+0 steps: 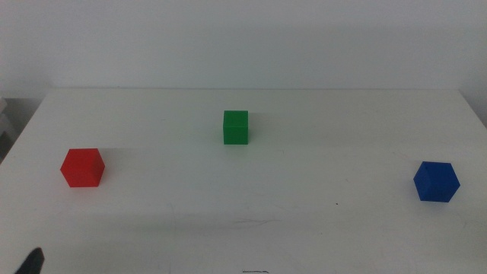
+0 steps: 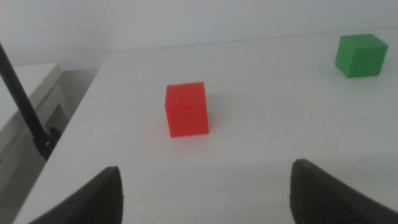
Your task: Stack red cubes first, then green, then blue cubes in a specific spot.
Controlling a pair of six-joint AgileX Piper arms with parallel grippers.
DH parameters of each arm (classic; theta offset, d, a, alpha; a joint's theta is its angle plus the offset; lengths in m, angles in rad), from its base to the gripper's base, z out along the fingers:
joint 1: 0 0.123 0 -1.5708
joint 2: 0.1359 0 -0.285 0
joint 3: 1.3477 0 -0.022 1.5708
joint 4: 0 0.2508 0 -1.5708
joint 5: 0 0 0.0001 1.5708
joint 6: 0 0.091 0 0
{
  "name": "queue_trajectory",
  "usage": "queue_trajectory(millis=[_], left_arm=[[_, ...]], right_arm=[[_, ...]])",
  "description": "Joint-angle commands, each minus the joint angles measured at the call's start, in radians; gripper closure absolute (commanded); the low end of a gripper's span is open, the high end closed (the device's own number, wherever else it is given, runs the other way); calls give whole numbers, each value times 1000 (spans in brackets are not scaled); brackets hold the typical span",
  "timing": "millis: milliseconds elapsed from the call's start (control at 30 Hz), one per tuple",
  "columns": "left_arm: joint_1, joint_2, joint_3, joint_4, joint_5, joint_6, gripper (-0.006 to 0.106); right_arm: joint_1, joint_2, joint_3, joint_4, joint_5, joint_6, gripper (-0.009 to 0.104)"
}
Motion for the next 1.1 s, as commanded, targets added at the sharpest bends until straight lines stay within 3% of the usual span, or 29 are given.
queue_trajectory(millis=[0, 267, 567, 733, 1067], left_arm=[[-3, 65, -83, -12, -77, -14, 11], [-3, 517, -488, -12, 114, -15, 11], [-3, 929, -898, -27, 608, -52, 11], [-3, 1121, -1044, -27, 691, -67, 11], [-3, 1469, -1337, 71, 846, -59, 11]], right_arm=[[-7, -14, -19, -9, -73, -12, 17], [-7, -14, -19, -9, -73, -12, 17], [-7, -14, -19, -9, -73, -12, 17], [-7, -14, -19, -9, -73, -12, 17], [-7, -14, -19, -9, -73, -12, 17]])
